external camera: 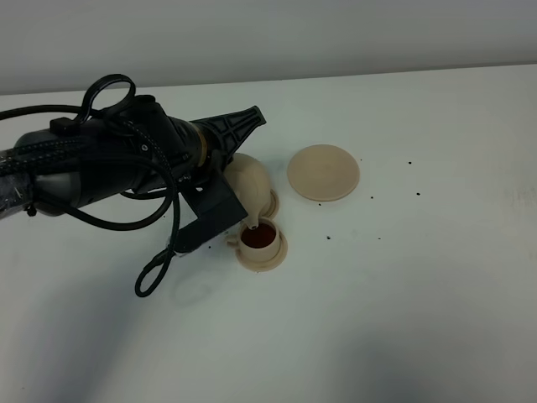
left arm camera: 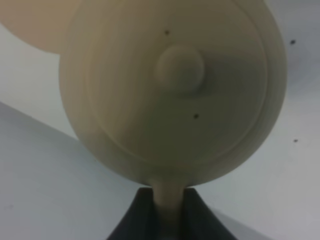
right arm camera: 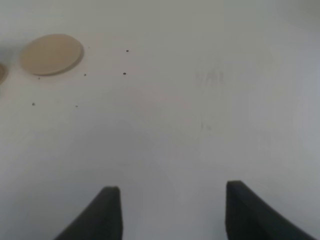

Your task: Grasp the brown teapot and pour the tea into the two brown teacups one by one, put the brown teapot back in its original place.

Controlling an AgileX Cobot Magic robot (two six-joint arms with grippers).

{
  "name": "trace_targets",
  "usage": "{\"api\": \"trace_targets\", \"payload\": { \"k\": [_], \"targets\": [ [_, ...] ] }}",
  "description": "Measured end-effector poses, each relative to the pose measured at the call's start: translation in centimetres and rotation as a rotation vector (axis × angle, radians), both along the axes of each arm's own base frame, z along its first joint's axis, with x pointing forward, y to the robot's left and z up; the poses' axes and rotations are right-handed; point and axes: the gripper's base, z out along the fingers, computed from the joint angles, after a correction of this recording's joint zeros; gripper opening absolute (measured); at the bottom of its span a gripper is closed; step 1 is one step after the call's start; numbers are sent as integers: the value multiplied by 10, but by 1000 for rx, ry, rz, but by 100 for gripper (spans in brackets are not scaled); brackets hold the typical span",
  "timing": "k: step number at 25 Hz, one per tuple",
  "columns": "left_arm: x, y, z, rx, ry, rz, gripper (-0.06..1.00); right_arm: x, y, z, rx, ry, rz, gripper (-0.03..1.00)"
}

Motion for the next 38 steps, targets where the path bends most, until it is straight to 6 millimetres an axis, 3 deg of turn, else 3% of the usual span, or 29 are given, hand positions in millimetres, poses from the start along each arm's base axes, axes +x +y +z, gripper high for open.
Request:
{"api": "trace_targets", "payload": {
  "k": [10, 16, 25, 38],
  "targets": [
    [-4, 4, -1, -93, 56, 183, 15, 0, 0, 0, 0, 0, 0, 49],
    [-12, 12, 20, -191, 62, 343, 15, 0, 0, 0, 0, 0, 0, 49],
    [-35, 25, 30, -324, 217, 758, 15, 0, 0, 0, 0, 0, 0, 49],
    [-52, 48, 14, -400, 410, 1285, 15, 0, 0, 0, 0, 0, 0, 49]
  ]
}}
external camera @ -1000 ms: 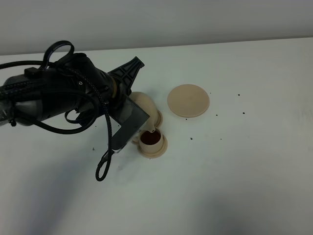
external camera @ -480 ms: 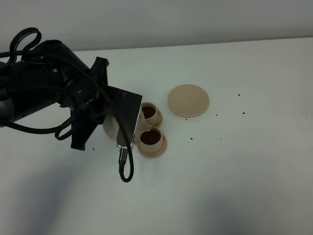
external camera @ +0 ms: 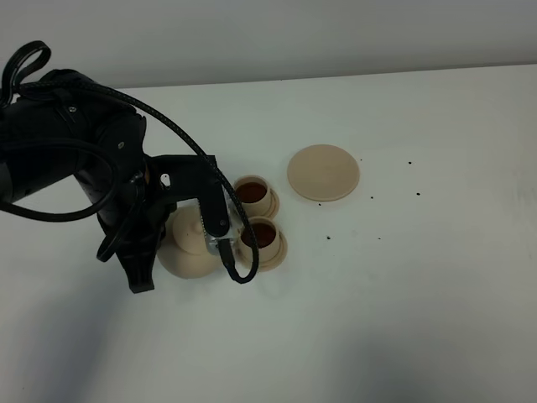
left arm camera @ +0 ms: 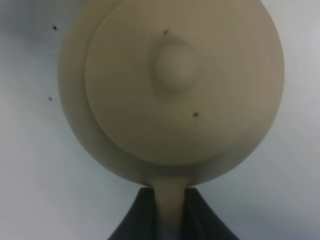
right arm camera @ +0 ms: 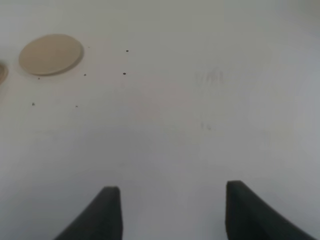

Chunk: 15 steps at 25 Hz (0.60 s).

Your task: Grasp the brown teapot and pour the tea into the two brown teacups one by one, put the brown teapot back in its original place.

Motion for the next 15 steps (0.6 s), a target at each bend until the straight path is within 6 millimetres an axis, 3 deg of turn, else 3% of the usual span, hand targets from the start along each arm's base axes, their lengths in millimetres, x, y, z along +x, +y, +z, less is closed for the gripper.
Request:
{"api": "trace_targets", "payload": {
  "k": [7, 15],
  "targets": [
    [-11, 5, -29, -47, -20, 91, 15, 0, 0, 0, 0, 0, 0, 49],
    [-4, -5, -11, -242, -188, 134, 15, 0, 0, 0, 0, 0, 0, 49]
  ]
}}
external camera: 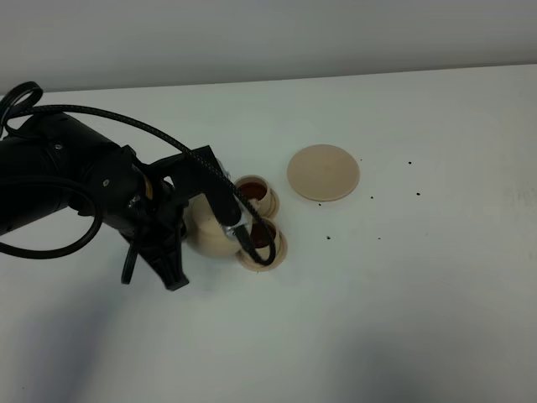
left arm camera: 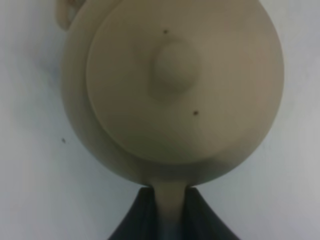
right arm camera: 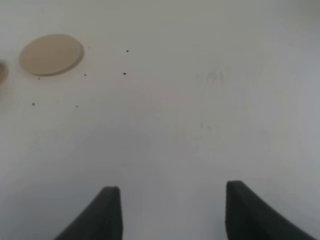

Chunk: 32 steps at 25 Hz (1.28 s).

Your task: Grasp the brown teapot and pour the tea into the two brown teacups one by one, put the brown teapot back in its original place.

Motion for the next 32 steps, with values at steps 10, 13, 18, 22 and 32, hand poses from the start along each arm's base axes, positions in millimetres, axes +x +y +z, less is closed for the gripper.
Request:
{"api": "trace_targets", "payload": {
  "k": [10, 13, 18, 22, 32],
  "targets": [
    [30, -29, 0, -335, -95, 259, 15, 0, 0, 0, 0, 0, 0, 49],
    [46, -43, 0, -372, -70, 300, 15, 0, 0, 0, 0, 0, 0, 49],
    [72, -78, 2, -361, 7, 315, 15, 0, 0, 0, 0, 0, 0, 49],
    [95, -99, -4, -352, 88, 394, 15, 0, 0, 0, 0, 0, 0, 49],
    [113, -122, -37, -293, 195, 474, 15, 0, 0, 0, 0, 0, 0, 49]
  ]
}}
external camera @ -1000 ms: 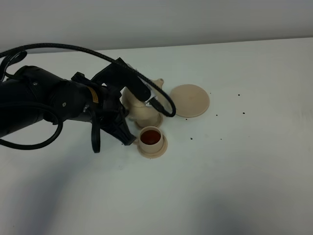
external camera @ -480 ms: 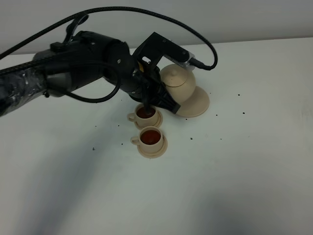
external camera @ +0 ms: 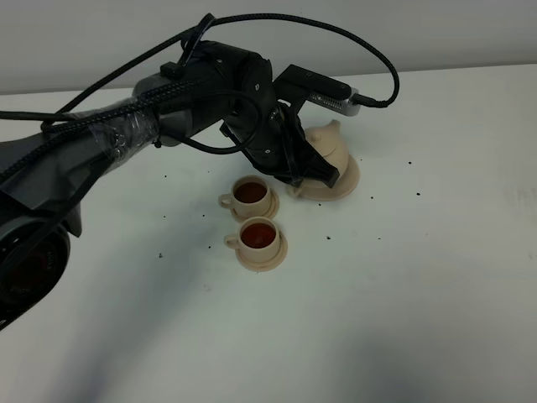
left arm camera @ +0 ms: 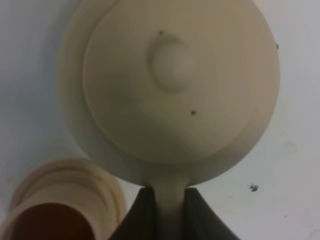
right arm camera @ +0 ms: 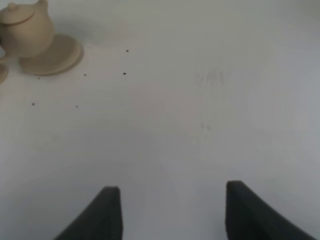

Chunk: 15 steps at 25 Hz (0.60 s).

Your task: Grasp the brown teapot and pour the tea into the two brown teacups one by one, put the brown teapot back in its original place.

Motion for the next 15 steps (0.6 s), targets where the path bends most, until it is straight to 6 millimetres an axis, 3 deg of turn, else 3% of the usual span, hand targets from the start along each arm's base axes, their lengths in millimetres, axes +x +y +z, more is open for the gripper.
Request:
{"api": "trace_targets", "payload": {
  "k": [7, 15],
  "targets": [
    [2, -4, -18, 30, -5, -18, 15, 0, 0, 0, 0, 0, 0, 49],
    [5, -3, -18, 46, -50, -33, 15, 0, 0, 0, 0, 0, 0, 49]
  ]
}}
